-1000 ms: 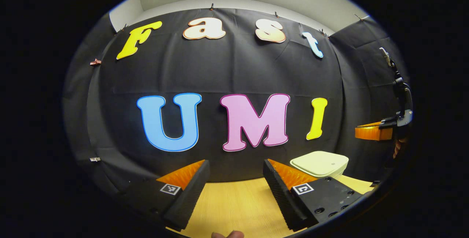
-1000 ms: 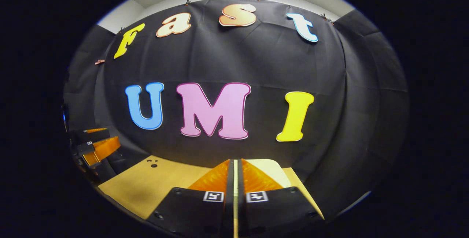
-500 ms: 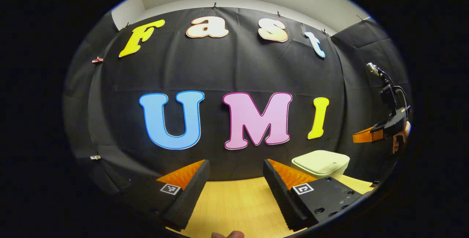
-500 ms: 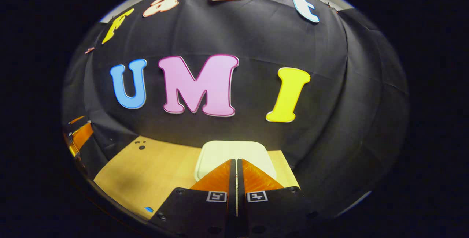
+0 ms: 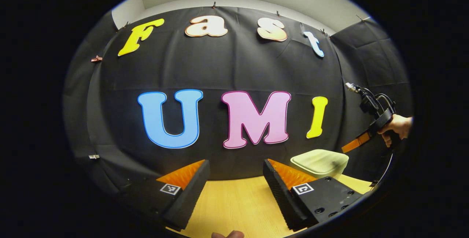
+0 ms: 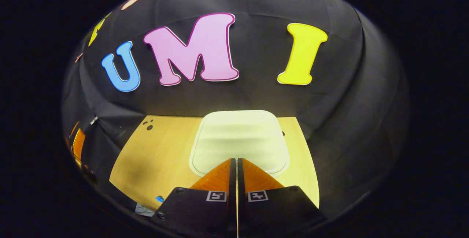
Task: Press the lid of the desktop garbage bin to open it, pick up the crumpled paper on the desktop and throw it into the bin, then pick up the pop can on the desktop and drop it into the bin, and finally close the garbage bin lid.
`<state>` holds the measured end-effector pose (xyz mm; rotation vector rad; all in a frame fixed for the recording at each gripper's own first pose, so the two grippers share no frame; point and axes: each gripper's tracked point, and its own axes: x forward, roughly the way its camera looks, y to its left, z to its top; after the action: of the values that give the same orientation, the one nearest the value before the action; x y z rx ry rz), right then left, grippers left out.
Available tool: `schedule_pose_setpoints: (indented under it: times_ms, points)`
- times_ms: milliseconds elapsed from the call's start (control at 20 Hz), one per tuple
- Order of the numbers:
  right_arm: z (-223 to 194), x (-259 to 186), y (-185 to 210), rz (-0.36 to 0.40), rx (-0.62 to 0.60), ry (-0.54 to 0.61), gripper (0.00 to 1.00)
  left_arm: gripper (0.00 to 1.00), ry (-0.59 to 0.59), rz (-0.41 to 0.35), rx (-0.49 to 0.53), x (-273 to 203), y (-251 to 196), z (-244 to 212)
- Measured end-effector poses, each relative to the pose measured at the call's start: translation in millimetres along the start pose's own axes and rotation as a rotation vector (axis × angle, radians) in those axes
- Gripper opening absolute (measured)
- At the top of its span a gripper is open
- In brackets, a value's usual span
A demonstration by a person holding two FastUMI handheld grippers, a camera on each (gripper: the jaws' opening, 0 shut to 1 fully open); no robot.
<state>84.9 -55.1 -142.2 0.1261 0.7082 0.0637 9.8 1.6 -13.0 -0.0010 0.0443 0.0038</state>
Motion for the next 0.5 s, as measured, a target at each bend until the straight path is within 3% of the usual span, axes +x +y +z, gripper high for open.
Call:
schedule_pose_setpoints:
  times_ms: [500]
  points:
    - [-10,45,-6,-0.003,-0.036,0.099,0.06,0.95,-0.009,-0.016,0.006,-3,-7,2]
